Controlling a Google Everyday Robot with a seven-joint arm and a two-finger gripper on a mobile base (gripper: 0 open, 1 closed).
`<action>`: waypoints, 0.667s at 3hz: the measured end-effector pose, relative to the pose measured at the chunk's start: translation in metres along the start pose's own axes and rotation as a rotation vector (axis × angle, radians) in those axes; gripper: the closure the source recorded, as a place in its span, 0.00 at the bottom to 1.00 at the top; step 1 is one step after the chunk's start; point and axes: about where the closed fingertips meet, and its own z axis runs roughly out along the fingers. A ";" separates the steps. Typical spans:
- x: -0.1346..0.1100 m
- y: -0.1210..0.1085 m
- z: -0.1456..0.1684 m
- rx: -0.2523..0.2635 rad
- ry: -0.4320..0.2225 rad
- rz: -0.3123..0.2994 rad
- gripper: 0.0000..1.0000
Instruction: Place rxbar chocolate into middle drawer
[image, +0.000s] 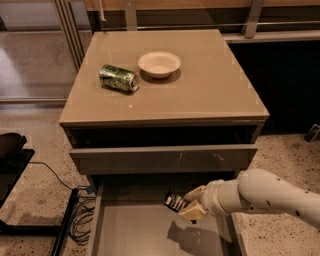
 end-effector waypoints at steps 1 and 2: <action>0.025 -0.015 0.026 0.082 0.003 0.021 1.00; 0.053 -0.041 0.048 0.124 0.045 0.051 1.00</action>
Offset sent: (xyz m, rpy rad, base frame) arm 0.0560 -0.0494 -0.1170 -0.1310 -0.0187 -0.1826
